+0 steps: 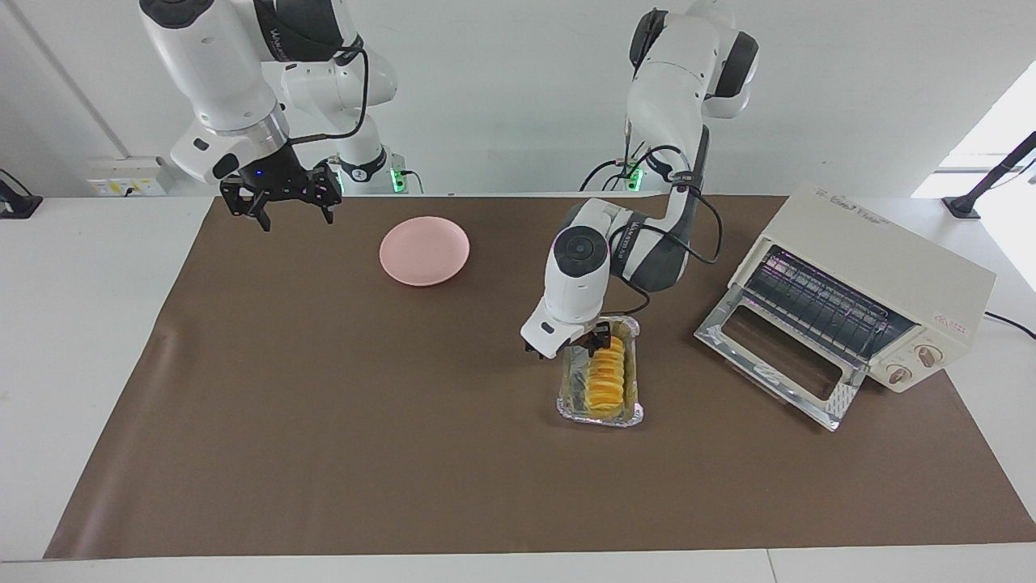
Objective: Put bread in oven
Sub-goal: 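Grasp the foil tray with the left gripper while the right gripper withdraws, then carry the foil tray with the left gripper into the toaster oven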
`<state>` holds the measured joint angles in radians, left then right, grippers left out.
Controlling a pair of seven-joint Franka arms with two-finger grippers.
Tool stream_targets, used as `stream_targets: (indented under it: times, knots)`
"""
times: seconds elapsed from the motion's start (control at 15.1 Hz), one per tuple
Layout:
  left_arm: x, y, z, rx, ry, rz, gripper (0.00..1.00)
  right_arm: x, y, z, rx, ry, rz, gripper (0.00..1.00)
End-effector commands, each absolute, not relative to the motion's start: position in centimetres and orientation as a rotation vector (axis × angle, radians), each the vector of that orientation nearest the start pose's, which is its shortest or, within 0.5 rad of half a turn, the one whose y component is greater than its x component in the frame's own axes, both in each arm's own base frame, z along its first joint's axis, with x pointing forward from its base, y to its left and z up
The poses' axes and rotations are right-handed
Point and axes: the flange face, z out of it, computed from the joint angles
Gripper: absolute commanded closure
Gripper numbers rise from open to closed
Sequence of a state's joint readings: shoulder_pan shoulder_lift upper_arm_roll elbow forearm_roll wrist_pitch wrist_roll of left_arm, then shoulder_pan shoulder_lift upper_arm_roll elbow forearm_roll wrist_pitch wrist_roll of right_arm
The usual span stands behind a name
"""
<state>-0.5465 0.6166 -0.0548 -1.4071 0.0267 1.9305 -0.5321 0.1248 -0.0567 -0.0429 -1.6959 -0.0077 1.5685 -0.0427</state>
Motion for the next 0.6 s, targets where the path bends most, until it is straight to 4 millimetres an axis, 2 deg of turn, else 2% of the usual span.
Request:
stream_targets:
  times: [0.0,0.07,0.33,0.46,0.53]
  knots:
    - [57.8,-38.5,33.5,-3.086,0.067,0.089,0.20,53.9,3.5,60.4,-3.136,-0.200,0.137,0.00]
    - [57.7,-38.5,33.5,-3.090,0.049,0.084,0.28,54.1,3.5,60.5,-3.118,-0.192,0.149,0.00]
    - [57.5,-38.4,32.8,-3.091,0.004,0.082,0.34,54.0,2.4,60.3,-3.091,-0.150,0.158,0.00]
    - [57.4,-38.3,32.4,-3.098,-0.018,0.068,0.51,53.9,2.3,60.2,-3.092,-0.143,0.166,0.00]
    - [57.2,-38.4,32.3,-3.099,-0.046,0.069,0.68,53.8,2.0,60.1,-3.092,-0.136,0.172,0.00]
